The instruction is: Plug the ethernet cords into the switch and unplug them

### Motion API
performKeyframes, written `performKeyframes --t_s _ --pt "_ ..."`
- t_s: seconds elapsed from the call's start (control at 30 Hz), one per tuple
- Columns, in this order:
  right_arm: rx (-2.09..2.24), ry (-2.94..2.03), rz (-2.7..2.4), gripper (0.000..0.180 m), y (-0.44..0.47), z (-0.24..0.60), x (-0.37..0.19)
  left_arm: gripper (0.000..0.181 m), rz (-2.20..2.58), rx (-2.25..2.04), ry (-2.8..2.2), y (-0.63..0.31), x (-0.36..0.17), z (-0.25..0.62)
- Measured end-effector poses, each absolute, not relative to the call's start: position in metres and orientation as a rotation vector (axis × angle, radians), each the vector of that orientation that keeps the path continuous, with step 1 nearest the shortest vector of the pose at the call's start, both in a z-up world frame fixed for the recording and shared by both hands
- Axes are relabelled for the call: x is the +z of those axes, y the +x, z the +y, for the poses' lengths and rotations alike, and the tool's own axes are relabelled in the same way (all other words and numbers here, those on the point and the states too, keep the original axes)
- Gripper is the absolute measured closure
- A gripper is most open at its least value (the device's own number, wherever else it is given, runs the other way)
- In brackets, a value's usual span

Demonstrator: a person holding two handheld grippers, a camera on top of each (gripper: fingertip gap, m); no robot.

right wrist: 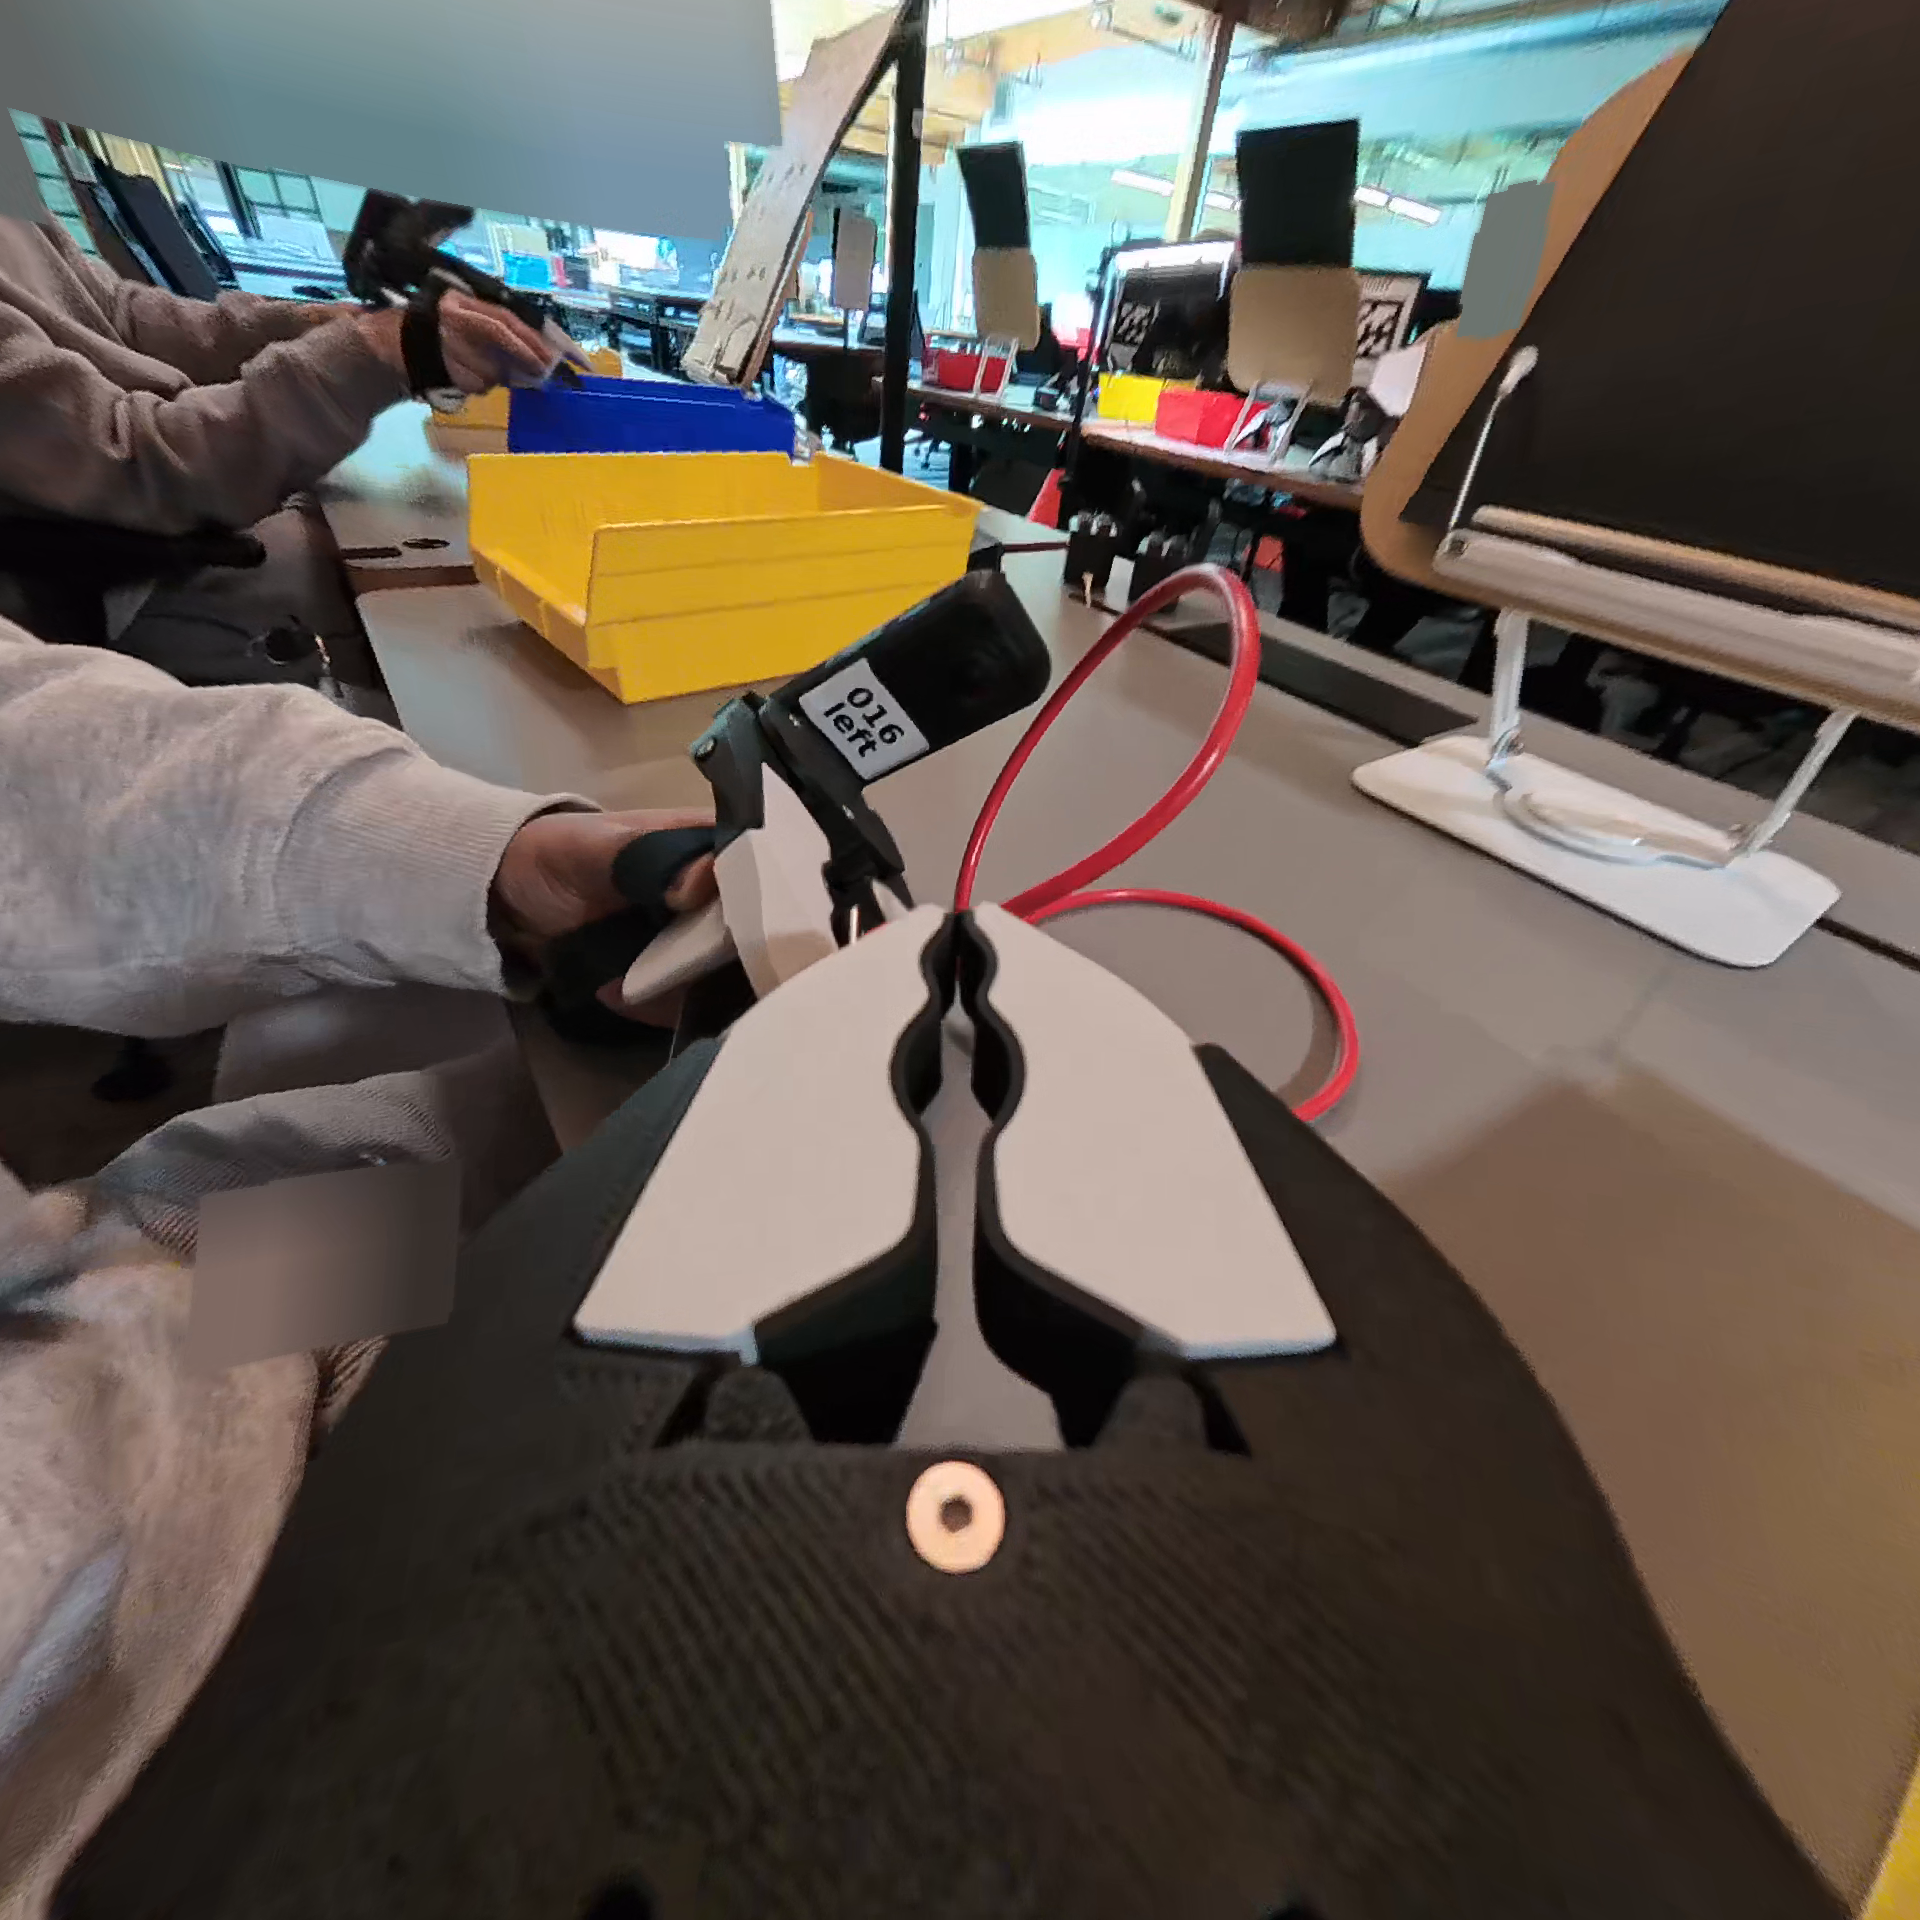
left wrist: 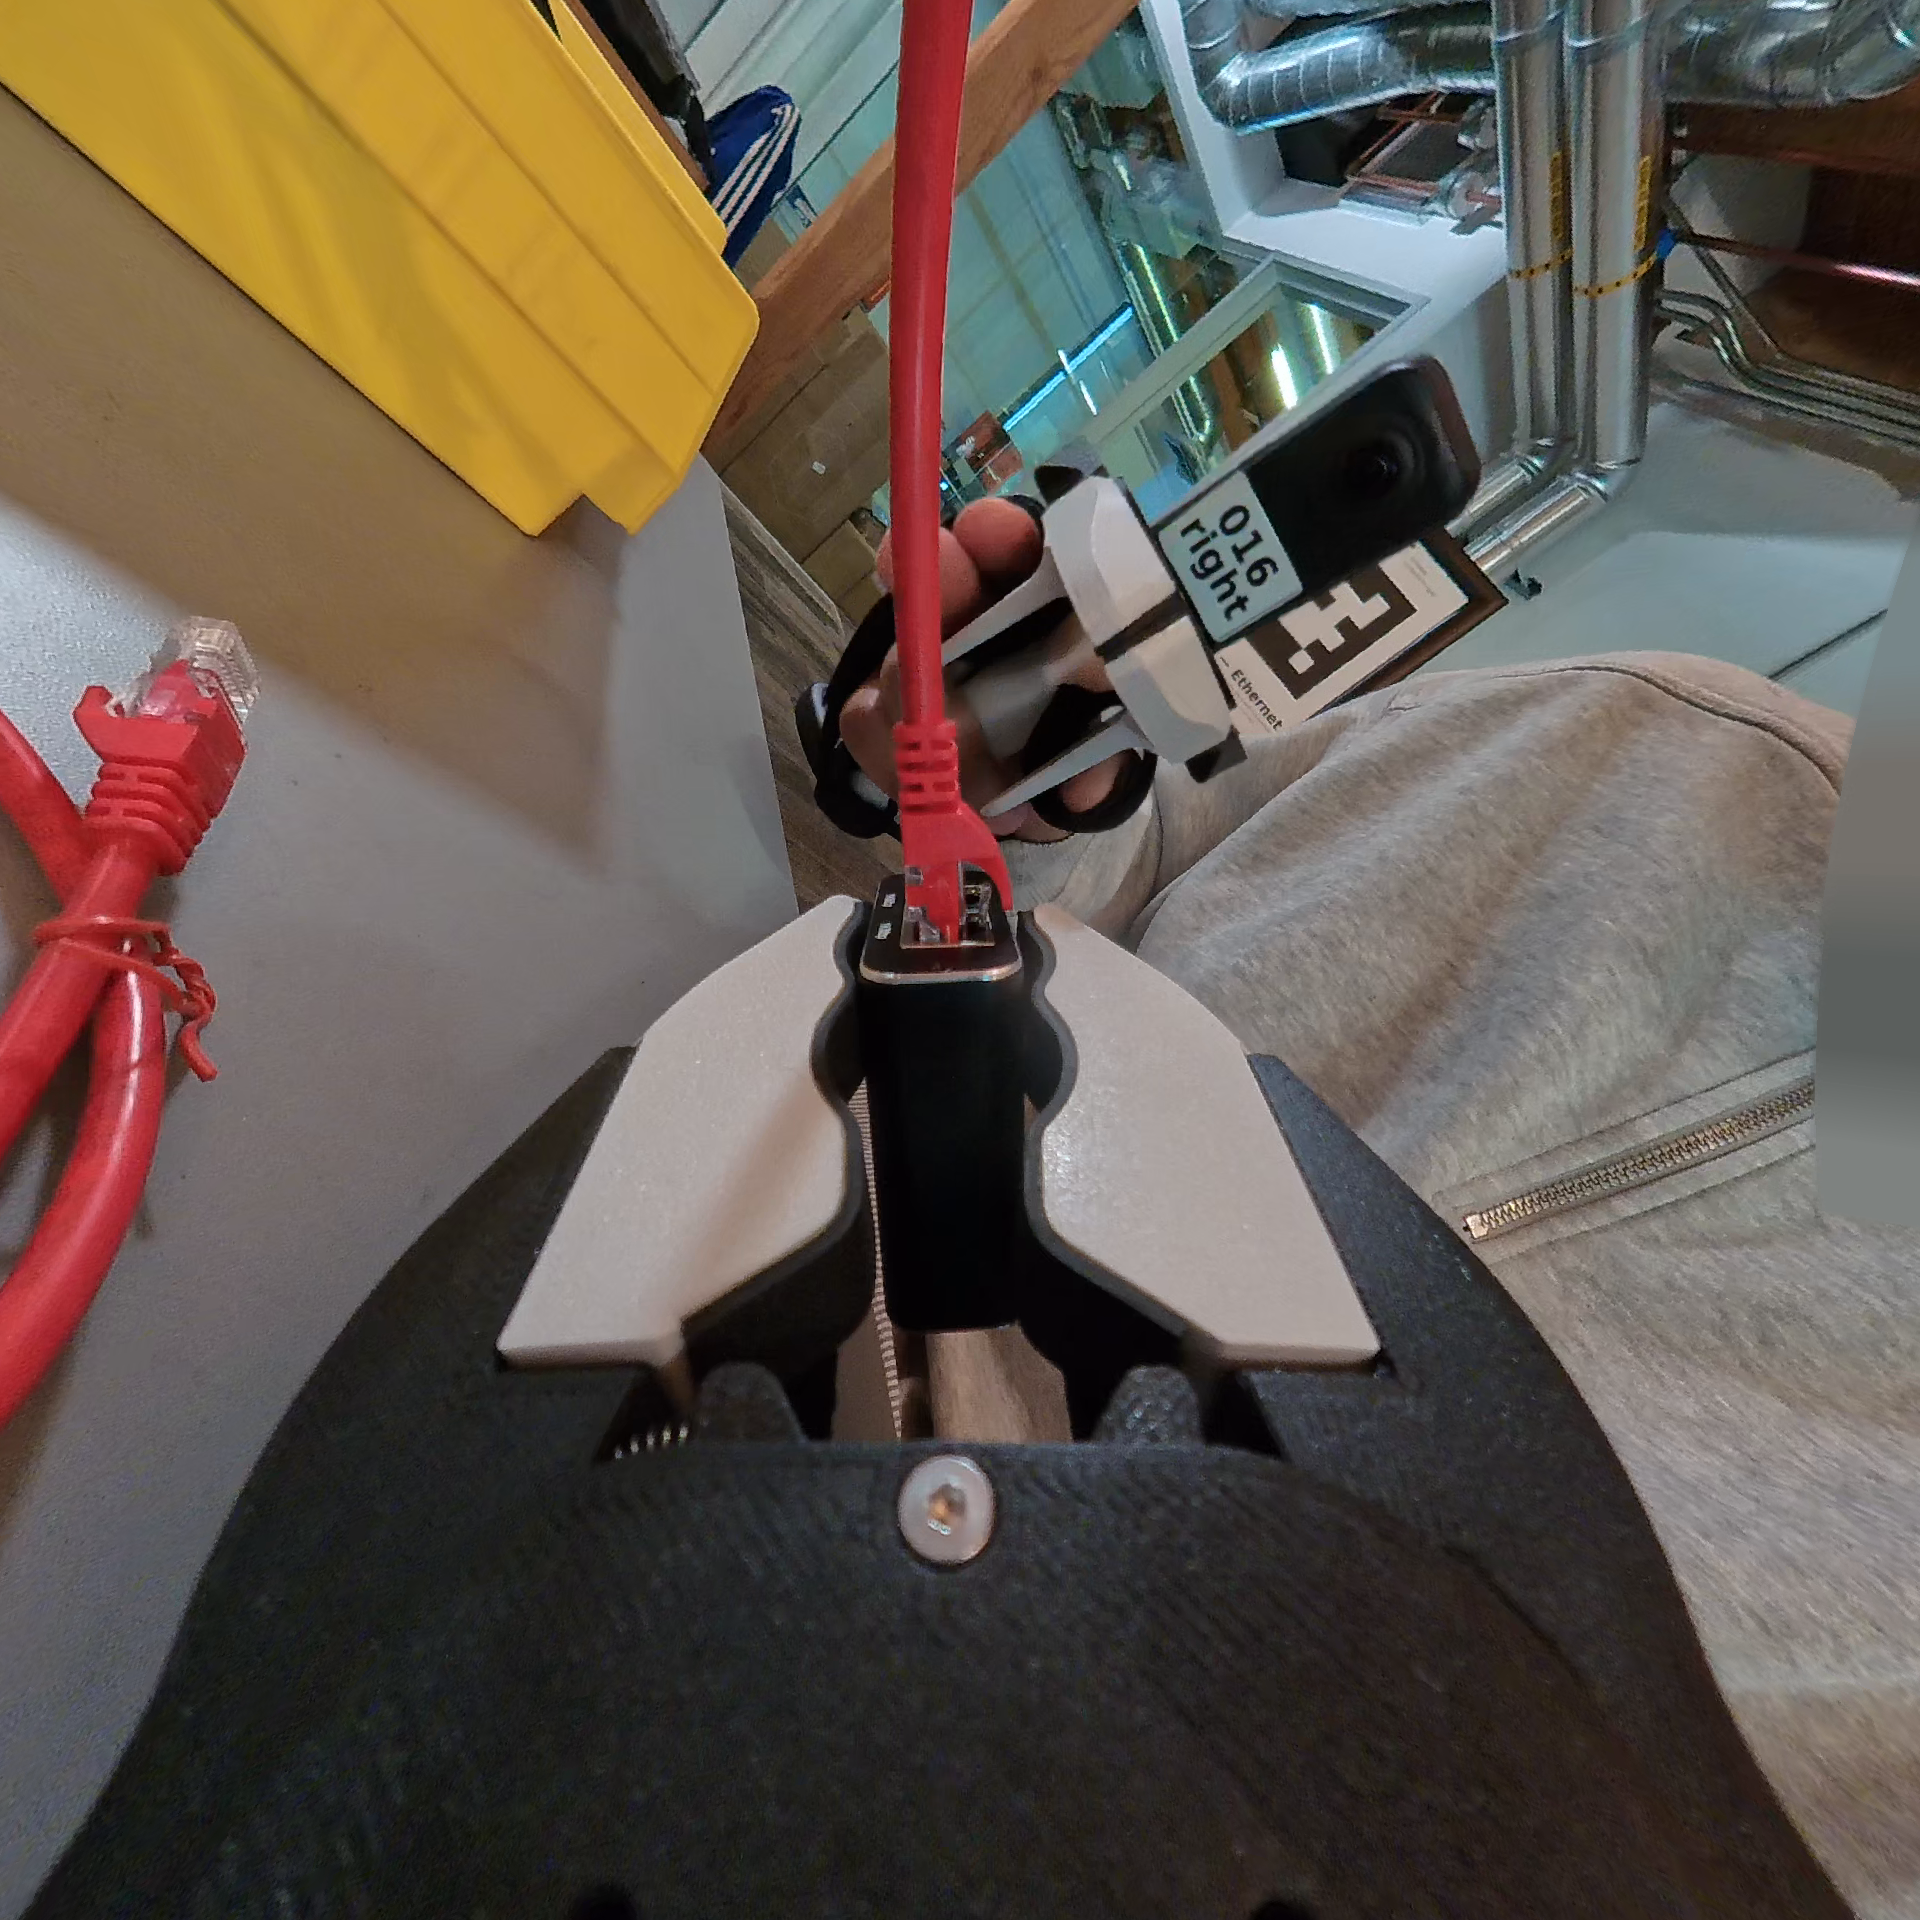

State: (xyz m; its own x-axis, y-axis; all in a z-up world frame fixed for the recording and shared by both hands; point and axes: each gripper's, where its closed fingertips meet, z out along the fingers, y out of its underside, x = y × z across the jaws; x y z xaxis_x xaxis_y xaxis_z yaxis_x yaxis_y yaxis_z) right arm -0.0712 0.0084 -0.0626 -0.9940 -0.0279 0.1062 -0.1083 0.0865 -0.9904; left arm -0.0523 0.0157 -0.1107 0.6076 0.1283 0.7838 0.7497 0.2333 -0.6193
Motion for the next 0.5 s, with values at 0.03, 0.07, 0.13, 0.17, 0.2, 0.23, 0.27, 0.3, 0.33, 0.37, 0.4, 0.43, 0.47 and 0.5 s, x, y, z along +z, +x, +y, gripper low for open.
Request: performKeyframes --t_s 0.03,0.07,0.13,0.17,0.2,0.23,0.27,0.3,0.33,0.37,0.4,0.43,0.47,0.5 --pt "2.061 0.159 -2.248 0.180 -0.0706 0.0080 -0.0621 0.156 -0.853 -0.507 -1.290 -0.0523 -0.1108 0.0157" --pt "2.036 0.184 -2.220 0.180 -0.0700 0.0076 -0.0626 0.156 -0.853 -0.507 -1.290 -0.0524 -0.1108 0.0157" --pt "1.995 0.244 -2.181 0.180 -0.0673 0.0069 -0.0641 0.156 -0.853 -0.507 -1.290 -0.0524 -0.1108 0.0157" --pt "1.977 0.257 -2.190 0.180 -0.0661 0.0064 -0.0658 0.156 -0.853 -0.507 -1.290 -0.0524 -0.1107 0.0156" --pt "1.969 0.261 -2.199 0.180 -0.0657 0.0060 -0.0669 0.156 -0.853 -0.507 -1.290 -0.0524 -0.1107 0.0156" --pt "1.974 0.270 -2.204 0.180 -0.0645 0.0062 -0.0669 0.156 -0.853 -0.507 -1.290 -0.0524 -0.1107 0.0156" --pt "1.982 0.269 -2.201 0.180 -0.0646 0.0070 -0.0657 0.156 -0.853 -0.507 -1.289 -0.0524 -0.1107 0.0155" --pt "1.987 0.258 -2.196 0.180 -0.0661 0.0083 -0.0640 0.156 -0.853 -0.507 -1.289 -0.0524 -0.1106 0.0155" --pt "1.997 0.250 -2.210 0.180 -0.0665 0.0095 -0.0632 0.156 -0.853 -0.507 -1.289 -0.0524 -0.1107 0.0155" --pt "2.012 0.228 -2.229 0.180 -0.0676 0.0104 -0.0624 0.156 -0.853 -0.507 -1.289 -0.0525 -0.1106 0.0154" --pt "2.032 0.206 -2.242 0.180 -0.0684 0.0114 -0.0616 0.156 -0.853 -0.507 -1.289 -0.0525 -0.1106 0.0154" --pt "2.050 0.205 -2.262 0.180 -0.0673 0.0122 -0.0620 0.156 -0.853 -0.507 -1.289 -0.0525 -0.1106 0.0153" --pt "2.057 0.210 -2.284 0.180 -0.0660 0.0125 -0.0633 0.156 -0.853 -0.507 -1.289 -0.0525 -0.1106 0.0153" --pt "2.058 0.213 -2.297 0.180 -0.0652 0.0126 -0.0643 0.156 -0.854 -0.507 -1.289 -0.0525 -0.1107 0.0153"
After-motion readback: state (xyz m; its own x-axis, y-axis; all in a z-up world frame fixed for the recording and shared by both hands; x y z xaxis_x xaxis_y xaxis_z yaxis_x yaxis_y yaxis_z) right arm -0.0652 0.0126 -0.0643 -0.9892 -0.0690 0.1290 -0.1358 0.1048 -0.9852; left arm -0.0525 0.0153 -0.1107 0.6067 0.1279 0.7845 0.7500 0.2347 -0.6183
